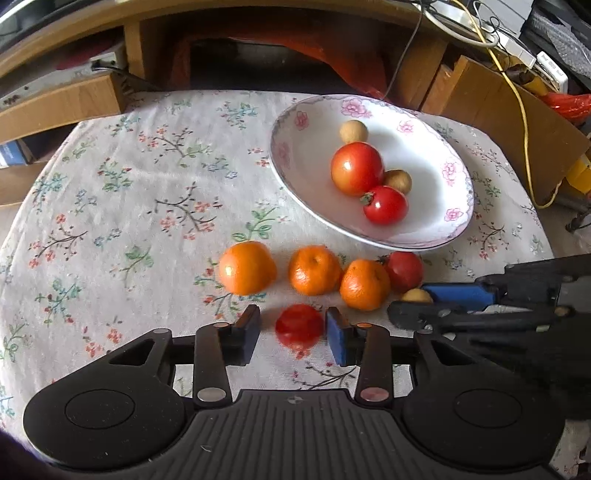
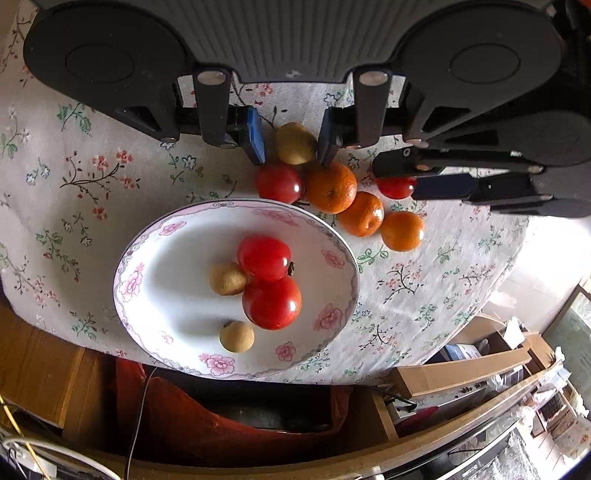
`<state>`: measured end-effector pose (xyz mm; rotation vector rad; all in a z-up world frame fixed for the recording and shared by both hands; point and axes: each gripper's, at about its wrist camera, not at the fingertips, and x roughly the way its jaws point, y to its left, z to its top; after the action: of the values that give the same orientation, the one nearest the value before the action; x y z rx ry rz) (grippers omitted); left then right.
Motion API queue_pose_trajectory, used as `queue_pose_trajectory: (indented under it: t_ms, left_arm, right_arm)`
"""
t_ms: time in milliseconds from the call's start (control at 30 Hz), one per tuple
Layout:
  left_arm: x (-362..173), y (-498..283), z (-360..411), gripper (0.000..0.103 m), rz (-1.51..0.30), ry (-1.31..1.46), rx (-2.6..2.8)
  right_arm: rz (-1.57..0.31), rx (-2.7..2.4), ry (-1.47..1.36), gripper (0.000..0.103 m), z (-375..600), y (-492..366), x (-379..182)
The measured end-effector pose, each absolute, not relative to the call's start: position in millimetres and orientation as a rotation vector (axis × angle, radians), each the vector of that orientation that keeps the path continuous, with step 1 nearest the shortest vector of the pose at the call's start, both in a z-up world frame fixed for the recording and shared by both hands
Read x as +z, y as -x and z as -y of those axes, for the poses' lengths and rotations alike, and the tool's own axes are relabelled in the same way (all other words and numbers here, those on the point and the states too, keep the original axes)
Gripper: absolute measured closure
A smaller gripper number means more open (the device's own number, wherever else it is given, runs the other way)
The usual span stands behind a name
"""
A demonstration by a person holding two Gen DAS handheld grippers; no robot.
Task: Organize fruits
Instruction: 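Grasp a red tomato with the left gripper while the right gripper grasps a tan fruit, then lift the red tomato with the left gripper while the right gripper lifts the tan fruit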
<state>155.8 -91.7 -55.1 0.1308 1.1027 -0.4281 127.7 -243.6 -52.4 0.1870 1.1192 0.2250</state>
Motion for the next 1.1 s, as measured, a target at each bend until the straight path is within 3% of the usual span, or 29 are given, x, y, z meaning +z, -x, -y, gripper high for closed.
queue_pose_trajectory:
  t_ms: [267, 933, 1100]
  left_arm:
    - [-55, -152, 94, 0.068, -1.095, -0.163, -0.432]
    - [-51, -103, 104, 0.067, -1.112, -0.228, -0.506]
    - [-55, -105, 101, 0.062, -1.101, -0.239, -0.498]
  right_arm:
    - [-1.122, 0.23, -0.167, 0.075, 245, -122, -51]
    - [-1.137, 0.224, -0.097, 0.075, 246, -76, -47]
    - [-1.129, 0.238, -0.08, 0.075, 246, -77, -47]
